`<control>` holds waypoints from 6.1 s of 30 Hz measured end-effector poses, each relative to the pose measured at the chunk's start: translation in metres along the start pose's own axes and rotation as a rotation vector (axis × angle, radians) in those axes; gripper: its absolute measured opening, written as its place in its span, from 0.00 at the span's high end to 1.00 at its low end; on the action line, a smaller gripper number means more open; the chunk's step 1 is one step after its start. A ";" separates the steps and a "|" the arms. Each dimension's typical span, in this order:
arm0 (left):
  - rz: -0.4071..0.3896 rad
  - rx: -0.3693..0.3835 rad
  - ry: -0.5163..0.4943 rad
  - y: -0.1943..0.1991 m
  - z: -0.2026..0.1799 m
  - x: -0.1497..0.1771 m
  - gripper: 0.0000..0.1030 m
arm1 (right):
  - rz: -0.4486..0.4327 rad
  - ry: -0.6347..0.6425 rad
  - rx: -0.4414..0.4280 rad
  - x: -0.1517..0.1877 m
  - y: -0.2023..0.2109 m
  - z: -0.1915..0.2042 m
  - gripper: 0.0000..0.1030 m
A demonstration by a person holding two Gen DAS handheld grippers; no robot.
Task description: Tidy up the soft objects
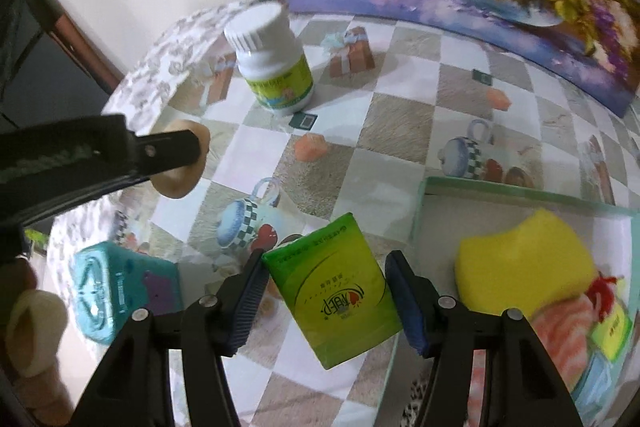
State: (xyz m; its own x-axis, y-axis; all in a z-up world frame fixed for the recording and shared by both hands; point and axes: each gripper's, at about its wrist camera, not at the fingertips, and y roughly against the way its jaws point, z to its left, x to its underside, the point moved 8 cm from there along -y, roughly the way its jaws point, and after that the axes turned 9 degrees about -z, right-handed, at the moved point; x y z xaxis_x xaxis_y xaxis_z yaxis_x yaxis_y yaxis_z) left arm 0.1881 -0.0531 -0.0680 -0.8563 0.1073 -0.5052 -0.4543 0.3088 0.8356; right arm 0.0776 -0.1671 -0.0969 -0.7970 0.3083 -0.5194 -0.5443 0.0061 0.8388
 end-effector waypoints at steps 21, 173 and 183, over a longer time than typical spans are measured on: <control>-0.138 0.063 -0.126 0.078 -0.061 0.029 0.60 | -0.155 -0.165 0.041 0.005 0.091 -0.048 0.39; -0.035 -0.168 -0.337 0.091 -0.047 0.172 0.02 | -0.051 -0.176 0.452 0.133 0.144 -0.137 0.00; -0.029 -0.168 -0.335 0.089 -0.046 0.172 0.02 | -0.047 -0.173 0.452 0.133 0.143 -0.138 0.00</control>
State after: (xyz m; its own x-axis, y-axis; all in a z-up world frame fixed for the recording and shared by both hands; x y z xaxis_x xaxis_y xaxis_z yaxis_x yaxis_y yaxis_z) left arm -0.0109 -0.0506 -0.0707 -0.7275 0.4123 -0.5484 -0.5350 0.1595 0.8297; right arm -0.1427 -0.2564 -0.0689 -0.6979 0.4515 -0.5560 -0.3799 0.4247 0.8218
